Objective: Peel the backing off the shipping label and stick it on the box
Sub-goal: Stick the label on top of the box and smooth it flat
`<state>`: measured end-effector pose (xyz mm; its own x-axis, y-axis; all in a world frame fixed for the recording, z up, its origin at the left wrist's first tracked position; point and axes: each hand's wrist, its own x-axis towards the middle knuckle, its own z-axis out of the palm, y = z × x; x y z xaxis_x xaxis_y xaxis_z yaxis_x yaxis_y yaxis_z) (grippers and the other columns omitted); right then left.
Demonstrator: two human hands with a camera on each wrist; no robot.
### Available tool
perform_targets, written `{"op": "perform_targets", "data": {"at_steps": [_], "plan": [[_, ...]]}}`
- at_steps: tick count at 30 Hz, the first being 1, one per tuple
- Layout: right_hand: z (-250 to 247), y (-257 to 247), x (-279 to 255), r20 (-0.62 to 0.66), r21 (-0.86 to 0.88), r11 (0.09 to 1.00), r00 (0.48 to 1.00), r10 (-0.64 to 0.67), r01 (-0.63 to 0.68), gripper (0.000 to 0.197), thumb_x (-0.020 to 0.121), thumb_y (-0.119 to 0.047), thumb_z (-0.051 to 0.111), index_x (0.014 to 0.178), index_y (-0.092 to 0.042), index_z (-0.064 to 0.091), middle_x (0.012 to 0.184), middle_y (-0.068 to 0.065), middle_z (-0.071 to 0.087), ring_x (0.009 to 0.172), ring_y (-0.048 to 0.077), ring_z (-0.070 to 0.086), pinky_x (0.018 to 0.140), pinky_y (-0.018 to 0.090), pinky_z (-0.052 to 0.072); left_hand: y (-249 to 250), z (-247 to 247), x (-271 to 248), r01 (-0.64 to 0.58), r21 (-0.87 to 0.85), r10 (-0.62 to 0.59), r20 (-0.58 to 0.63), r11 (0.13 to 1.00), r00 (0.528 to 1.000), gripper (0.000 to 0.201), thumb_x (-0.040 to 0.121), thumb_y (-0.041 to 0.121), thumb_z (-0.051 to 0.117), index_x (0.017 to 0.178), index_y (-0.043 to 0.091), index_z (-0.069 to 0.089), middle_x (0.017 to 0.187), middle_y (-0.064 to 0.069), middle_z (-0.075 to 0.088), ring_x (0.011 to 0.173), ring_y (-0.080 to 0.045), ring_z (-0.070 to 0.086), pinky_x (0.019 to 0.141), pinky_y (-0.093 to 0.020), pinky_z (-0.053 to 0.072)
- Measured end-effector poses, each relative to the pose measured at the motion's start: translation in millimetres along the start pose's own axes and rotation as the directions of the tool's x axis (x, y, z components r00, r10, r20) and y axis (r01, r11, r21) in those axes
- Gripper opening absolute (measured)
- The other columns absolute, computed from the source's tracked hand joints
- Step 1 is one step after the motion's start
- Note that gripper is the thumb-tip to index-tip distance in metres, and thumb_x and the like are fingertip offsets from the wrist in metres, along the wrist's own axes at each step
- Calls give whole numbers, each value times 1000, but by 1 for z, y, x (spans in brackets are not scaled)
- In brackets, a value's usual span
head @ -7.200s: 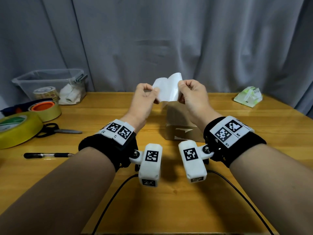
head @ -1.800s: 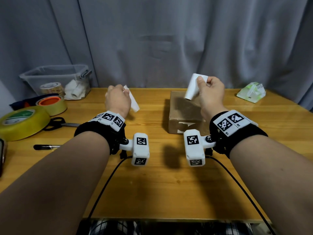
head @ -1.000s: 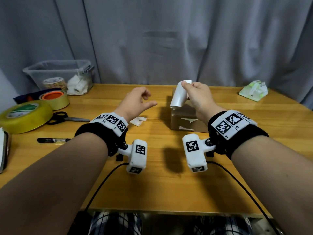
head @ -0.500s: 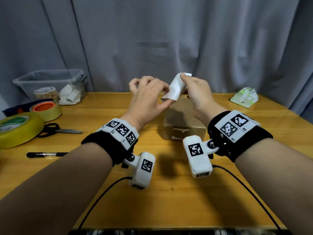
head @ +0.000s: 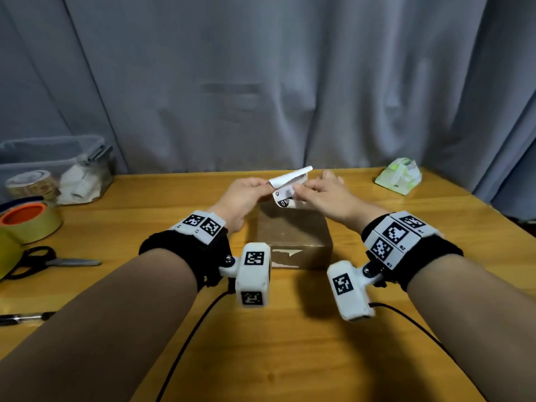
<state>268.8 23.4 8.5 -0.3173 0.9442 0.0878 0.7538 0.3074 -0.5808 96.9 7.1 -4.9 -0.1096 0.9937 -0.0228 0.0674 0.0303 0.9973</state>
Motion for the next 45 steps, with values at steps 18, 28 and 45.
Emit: {"op": "perform_targets", "data": {"at_steps": [18, 28, 45], "plan": [[36, -26, 15, 128, -5, 994, 986, -109, 110, 33, 77, -42, 71, 98, -16, 70, 117, 3, 47, 112, 16, 38, 100, 33, 31, -12, -55, 2, 45, 166, -23, -134, 985, 991, 14, 87, 6, 59, 75, 11, 63, 58, 7, 63, 47, 1, 54, 43, -3, 41], [43, -24, 12, 154, -213, 907, 929, -336, 363, 11, 84, -20, 64, 93, -21, 68, 101, -5, 64, 107, 18, 50, 97, 35, 36, -16, -60, 20, -23, 317, 28, -9, 948, 1000, 12, 81, 3, 67, 78, 13, 62, 72, 0, 61, 64, -7, 53, 55, -3, 44], [52, -25, 15, 127, -33, 960, 954, -273, 279, 10, 84, -14, 61, 91, -17, 66, 86, -2, 65, 85, 19, 60, 77, 32, 48, -39, -67, 44, -41, 594, 124, -99, 803, 987, 16, 71, 33, 75, 60, 35, 64, 102, -10, 66, 103, -29, 59, 97, -45, 45]]}}
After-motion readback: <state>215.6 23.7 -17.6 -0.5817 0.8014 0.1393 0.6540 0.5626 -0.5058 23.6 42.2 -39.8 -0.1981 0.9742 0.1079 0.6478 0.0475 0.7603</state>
